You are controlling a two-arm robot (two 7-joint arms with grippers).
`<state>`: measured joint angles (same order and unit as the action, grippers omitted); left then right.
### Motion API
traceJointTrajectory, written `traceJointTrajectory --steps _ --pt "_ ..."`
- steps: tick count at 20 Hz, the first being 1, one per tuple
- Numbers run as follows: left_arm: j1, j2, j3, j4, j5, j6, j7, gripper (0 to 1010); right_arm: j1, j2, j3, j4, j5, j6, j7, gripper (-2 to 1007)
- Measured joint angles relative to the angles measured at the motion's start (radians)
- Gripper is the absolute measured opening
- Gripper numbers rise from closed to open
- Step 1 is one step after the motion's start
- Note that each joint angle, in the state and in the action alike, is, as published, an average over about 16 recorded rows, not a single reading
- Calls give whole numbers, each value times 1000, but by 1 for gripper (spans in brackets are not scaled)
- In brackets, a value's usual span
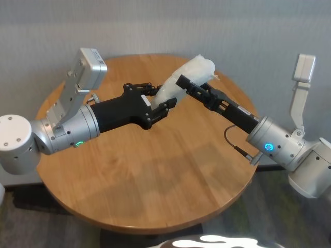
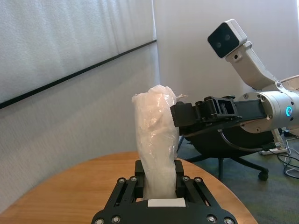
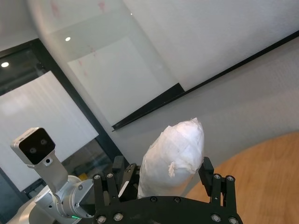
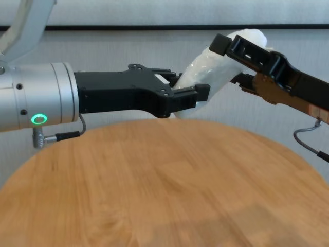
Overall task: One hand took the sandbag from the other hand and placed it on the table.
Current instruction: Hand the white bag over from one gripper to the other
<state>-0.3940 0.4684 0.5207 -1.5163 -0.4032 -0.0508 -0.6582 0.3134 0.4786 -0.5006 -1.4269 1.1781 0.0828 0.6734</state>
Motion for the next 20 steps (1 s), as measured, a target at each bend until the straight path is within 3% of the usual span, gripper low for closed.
traceJointTrajectory --steps 12,20 --pt "0 0 0 0 0 0 0 386 17 -2 -15 12 11 -2 5 989" --pt "0 0 0 0 0 0 0 386 15 -1 -14 11 10 -1 3 872"
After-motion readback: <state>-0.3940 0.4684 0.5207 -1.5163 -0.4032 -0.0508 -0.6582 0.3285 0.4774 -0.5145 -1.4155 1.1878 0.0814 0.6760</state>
